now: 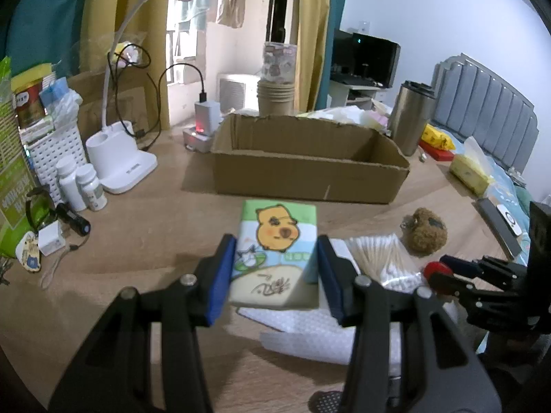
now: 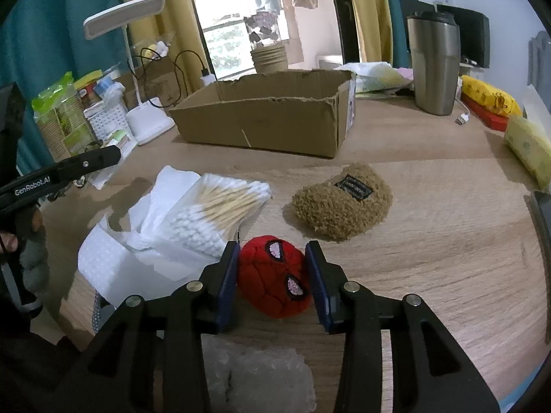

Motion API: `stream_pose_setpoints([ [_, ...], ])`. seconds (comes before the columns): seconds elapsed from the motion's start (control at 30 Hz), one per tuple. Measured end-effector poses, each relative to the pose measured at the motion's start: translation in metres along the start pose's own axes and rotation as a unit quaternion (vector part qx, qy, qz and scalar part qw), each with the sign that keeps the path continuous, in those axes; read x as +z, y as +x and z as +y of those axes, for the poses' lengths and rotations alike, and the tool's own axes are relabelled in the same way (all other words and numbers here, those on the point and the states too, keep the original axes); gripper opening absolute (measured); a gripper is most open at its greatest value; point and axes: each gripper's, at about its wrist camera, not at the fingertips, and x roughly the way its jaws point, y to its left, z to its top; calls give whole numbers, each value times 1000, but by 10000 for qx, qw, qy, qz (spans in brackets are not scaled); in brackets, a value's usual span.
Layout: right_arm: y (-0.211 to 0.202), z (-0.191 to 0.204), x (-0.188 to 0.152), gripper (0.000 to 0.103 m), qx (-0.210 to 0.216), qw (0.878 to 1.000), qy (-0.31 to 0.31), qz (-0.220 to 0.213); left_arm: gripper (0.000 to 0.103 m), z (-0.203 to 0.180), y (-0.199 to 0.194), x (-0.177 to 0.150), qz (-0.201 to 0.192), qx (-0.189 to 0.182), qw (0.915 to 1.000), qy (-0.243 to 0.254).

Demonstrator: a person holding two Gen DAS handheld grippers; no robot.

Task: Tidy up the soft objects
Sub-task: 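Carry the tissue pack and Spider-Man plush over the cardboard box with both tools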

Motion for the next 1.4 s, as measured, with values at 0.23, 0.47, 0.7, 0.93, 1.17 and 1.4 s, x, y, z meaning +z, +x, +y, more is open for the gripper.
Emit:
stream_pose_setpoints([
  [0.23,4,-8,-3,50,63,9998,194,81,48,-1,-3,2,-55,-27,10000,5],
  [0.47,-4,-1,-1,44,152,9998,26,-108,48,-3,-4,5,-113,-53,9999,59],
  [0.7,-22,3,16,44,211,9989,-112,-413,48,-7,-8,17,-288,-32,9993,224],
  [0.93,-38,5,39,44,202,9962,-336,-776,48,-7,-9,27,-466,-92,9986,216],
  [1.17,-38,3,60,44,130,9931,-519,-1039,48,-12,-4,39,-582,-154,9976,353],
  [1.4,-32,-2,83,44,103,9900,-701,-1220,48,-22,6,55,-776,-243,9953,522],
])
